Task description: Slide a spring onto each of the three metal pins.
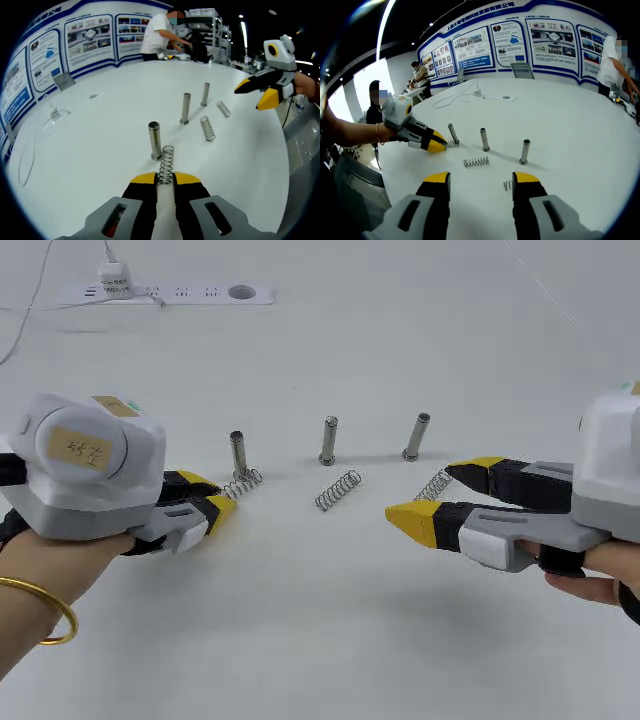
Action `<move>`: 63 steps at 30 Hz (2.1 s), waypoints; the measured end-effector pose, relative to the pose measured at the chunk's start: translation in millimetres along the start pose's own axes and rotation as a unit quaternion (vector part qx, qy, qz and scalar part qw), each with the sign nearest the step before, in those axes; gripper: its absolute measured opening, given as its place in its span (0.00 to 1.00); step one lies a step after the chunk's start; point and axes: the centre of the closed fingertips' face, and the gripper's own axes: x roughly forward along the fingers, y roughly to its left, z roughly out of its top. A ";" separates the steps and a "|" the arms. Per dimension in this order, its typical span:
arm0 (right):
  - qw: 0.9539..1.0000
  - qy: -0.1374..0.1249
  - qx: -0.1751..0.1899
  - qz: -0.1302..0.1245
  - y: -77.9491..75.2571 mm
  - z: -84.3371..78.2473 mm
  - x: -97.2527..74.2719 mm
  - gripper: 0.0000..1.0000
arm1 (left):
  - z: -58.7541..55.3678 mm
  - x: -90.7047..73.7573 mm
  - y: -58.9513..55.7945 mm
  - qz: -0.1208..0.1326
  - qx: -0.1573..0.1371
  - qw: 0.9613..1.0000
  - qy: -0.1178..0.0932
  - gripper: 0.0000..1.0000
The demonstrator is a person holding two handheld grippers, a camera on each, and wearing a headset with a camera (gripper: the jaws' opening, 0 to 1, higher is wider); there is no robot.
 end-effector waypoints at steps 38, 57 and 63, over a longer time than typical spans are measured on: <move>0.983 -0.067 0.140 0.098 63.5 54.8 17.0 0.43 | 57.0 -50.3 -47.1 -0.031 -0.059 0.989 -0.132 0.10; 0.945 -0.096 0.270 0.159 84.7 71.0 32.2 0.27 | 75.0 -73.5 -69.9 -0.055 -0.081 0.976 -0.194 0.10; 0.943 -0.092 0.273 0.166 90.9 70.4 33.0 0.22 | 72.9 -73.3 -73.8 -0.059 -0.086 0.975 -0.195 0.10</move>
